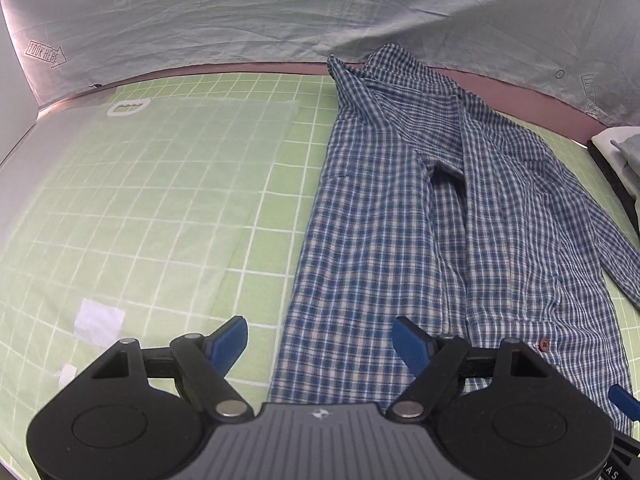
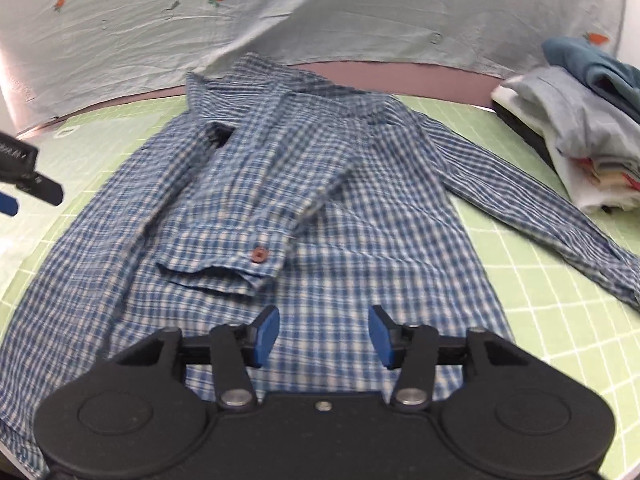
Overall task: Fold clothes
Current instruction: 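Lay the held shirt down on the mat and open the right gripper, then grasp the shirt hem beside the button with the left gripper and pull it straight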
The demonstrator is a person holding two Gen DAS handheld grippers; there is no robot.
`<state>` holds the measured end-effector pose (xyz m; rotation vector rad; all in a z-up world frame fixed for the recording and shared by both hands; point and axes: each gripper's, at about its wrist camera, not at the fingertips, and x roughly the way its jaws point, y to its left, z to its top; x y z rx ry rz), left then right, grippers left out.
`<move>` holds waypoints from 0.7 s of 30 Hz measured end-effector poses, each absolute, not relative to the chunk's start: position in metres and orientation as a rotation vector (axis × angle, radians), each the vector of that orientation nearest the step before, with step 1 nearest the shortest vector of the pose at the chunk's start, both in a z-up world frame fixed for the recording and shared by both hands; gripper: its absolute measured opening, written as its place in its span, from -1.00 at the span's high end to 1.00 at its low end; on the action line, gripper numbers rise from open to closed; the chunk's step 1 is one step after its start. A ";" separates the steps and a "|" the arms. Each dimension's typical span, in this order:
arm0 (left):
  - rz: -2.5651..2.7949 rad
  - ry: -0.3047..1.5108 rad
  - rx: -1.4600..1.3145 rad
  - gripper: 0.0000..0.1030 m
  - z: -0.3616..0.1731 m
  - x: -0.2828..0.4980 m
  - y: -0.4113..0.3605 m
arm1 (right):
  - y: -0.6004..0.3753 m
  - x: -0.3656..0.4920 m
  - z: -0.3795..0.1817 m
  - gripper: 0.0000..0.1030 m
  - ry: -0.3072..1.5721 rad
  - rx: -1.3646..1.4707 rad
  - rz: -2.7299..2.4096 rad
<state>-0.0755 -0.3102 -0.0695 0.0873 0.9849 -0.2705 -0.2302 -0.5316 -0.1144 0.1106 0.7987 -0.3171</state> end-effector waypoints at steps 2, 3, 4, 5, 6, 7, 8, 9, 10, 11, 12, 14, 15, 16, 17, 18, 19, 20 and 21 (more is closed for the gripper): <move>-0.292 0.993 0.107 -0.56 -0.074 -0.083 -0.321 | -0.548 -0.237 -0.121 -0.20 0.813 0.133 -0.367; -0.304 0.998 0.122 -0.56 -0.076 -0.087 -0.327 | -0.558 -0.239 -0.126 -0.25 0.822 0.146 -0.384; -0.316 1.003 0.136 -0.56 -0.078 -0.091 -0.333 | -0.565 -0.242 -0.129 -0.29 0.829 0.163 -0.401; -0.325 1.001 0.147 -0.56 -0.079 -0.094 -0.338 | -0.572 -0.245 -0.133 -0.30 0.835 0.180 -0.418; -0.331 1.000 0.151 -0.56 -0.080 -0.096 -0.341 | -0.578 -0.248 -0.135 -0.35 0.836 0.197 -0.436; -0.337 1.006 0.151 -0.56 -0.083 -0.097 -0.345 | -0.583 -0.250 -0.138 -0.44 0.838 0.209 -0.452; -0.342 1.011 0.152 -0.56 -0.085 -0.098 -0.349 | -0.587 -0.252 -0.141 -0.51 0.837 0.223 -0.467; -0.342 1.008 0.153 -0.56 -0.087 -0.100 -0.353 | -0.590 -0.255 -0.143 -0.64 0.830 0.235 -0.478; -0.346 0.998 0.160 -0.56 -0.089 -0.101 -0.358 | -0.591 -0.256 -0.145 -0.68 0.827 0.236 -0.484; -0.356 0.990 0.175 -0.55 -0.090 -0.101 -0.362 | -0.592 -0.256 -0.147 -0.72 0.823 0.236 -0.491; -0.366 0.982 0.189 -0.54 -0.092 -0.101 -0.366 | -0.594 -0.256 -0.148 -0.84 0.820 0.237 -0.498; -0.382 0.965 0.186 -0.51 -0.093 -0.102 -0.372 | -0.593 -0.257 -0.152 -1.00 0.802 0.232 -0.505; -0.389 0.957 0.184 -0.47 -0.093 -0.102 -0.375 | -0.592 -0.257 -0.154 -1.00 0.788 0.227 -0.506; -0.398 0.954 0.177 -0.39 -0.093 -0.102 -0.377 | -0.591 -0.257 -0.156 -1.00 0.774 0.222 -0.503; -0.409 0.954 0.176 -0.37 -0.093 -0.102 -0.380 | -0.591 -0.258 -0.157 -1.00 0.764 0.217 -0.503; -0.419 0.955 0.174 -0.35 -0.094 -0.102 -0.384 | -0.590 -0.258 -0.158 -1.00 0.754 0.213 -0.502; -0.430 0.955 0.173 -0.33 -0.094 -0.102 -0.387 | -0.589 -0.259 -0.158 -1.00 0.743 0.209 -0.502; -0.448 0.959 0.177 -0.30 -0.096 -0.102 -0.390 | -0.589 -0.260 -0.159 -1.00 0.733 0.205 -0.502; -0.466 0.963 0.181 -0.25 -0.097 -0.101 -0.394 | -0.588 -0.261 -0.160 -1.00 0.722 0.201 -0.503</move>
